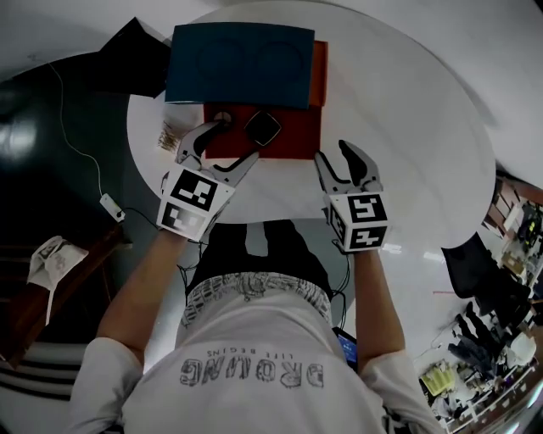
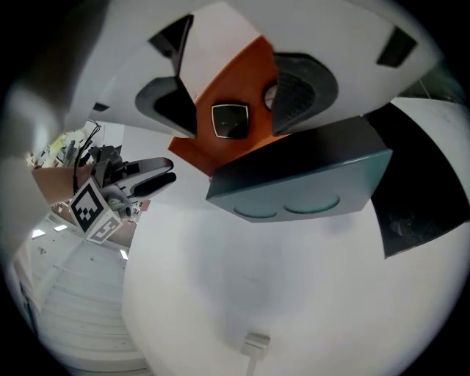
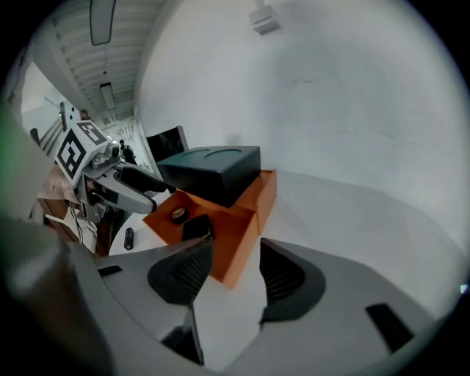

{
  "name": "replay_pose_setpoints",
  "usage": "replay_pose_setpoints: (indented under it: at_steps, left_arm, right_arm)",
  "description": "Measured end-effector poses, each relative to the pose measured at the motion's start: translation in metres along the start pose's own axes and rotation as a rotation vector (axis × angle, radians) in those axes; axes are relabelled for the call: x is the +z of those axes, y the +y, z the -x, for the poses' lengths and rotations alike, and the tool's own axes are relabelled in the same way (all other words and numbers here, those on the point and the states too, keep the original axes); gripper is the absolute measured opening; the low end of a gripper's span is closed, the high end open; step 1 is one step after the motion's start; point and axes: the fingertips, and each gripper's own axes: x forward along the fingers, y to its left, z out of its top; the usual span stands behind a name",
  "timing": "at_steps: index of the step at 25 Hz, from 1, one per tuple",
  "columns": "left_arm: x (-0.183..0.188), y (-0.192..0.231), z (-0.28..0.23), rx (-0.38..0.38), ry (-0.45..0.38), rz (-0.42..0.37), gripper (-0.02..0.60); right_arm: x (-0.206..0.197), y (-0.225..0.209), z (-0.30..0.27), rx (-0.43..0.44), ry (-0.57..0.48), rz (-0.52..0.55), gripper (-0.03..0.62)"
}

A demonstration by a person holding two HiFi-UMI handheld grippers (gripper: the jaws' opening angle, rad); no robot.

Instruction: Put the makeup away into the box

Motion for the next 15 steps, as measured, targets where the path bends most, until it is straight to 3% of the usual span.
replay_pose_setpoints:
  at_steps: [3, 15]
  left_arm:
    - [-0.006, 0.011, 0.018, 0.03, -0.042, 0.032, 0.33]
    - [-0.062, 0.061, 0.078, 0.159, -0.049, 0.154, 0.33]
  right_arm:
    - [0.01, 0.02, -0.003, 0.035, -0.006, 0.033, 0.213]
    - [0.035, 0.109, -0.033, 0.181, 0.008, 0.168, 0.213]
